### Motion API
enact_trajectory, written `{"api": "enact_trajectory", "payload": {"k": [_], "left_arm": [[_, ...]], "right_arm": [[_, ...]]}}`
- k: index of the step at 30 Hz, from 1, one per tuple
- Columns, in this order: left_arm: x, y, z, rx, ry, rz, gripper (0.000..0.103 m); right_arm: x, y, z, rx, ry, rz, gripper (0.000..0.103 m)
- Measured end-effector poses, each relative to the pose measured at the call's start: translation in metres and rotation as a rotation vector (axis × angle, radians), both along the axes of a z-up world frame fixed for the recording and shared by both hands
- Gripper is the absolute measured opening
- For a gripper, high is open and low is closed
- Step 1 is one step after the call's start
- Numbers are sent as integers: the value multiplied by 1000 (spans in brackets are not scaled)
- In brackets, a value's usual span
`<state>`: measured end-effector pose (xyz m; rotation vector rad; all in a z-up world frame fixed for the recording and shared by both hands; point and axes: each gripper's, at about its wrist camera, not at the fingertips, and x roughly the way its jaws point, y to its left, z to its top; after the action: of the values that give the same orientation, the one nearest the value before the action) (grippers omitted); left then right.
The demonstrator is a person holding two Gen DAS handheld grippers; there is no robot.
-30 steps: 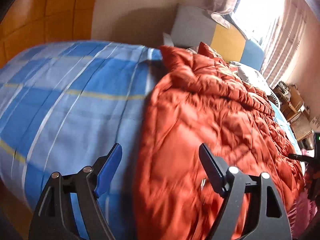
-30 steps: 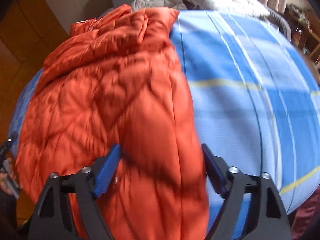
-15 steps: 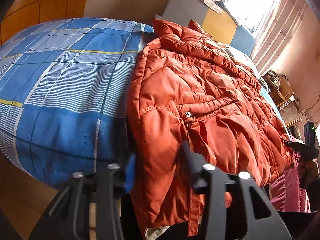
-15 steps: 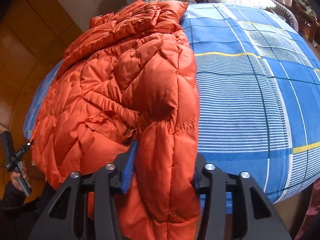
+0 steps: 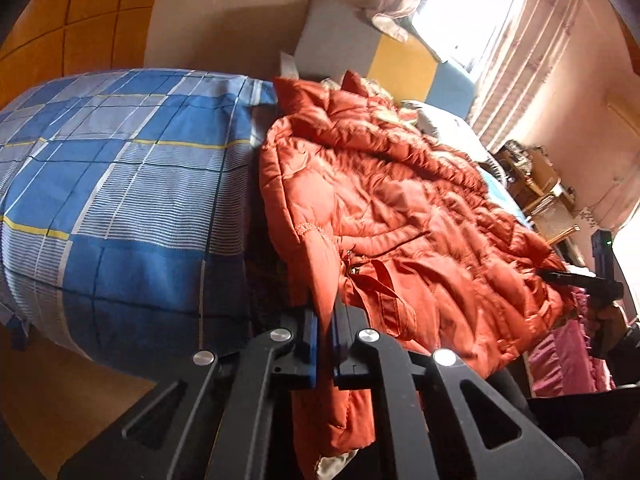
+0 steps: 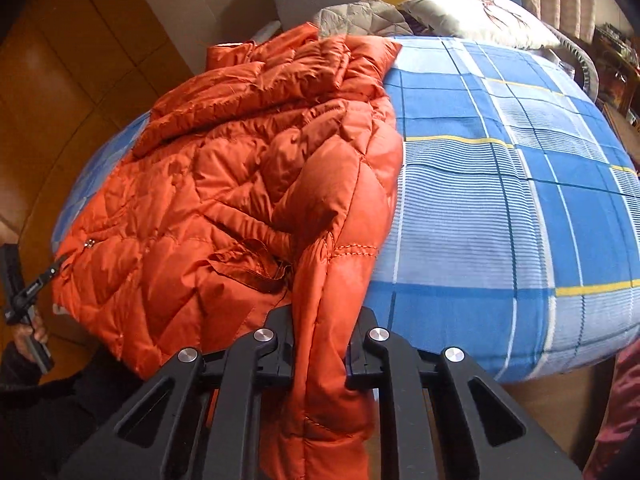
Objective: Fold large clothes
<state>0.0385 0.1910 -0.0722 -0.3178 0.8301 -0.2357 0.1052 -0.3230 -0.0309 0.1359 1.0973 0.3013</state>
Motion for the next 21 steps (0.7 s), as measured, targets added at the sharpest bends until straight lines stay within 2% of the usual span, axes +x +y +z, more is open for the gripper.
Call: {"api": "enact_trajectory", "payload": {"k": [6,14,21], "left_arm": [[-27,14,19,-59,-18,-26,4],[-72,26,32,-135,-29,-46,4],[-71,38,48,-217,-91,-53,4]], "right_arm": [[-9,-4,22,10,6,29,13],[-8,-6,34,31,19,44,11],[11,-9,60,76,-58,30,11]]}}
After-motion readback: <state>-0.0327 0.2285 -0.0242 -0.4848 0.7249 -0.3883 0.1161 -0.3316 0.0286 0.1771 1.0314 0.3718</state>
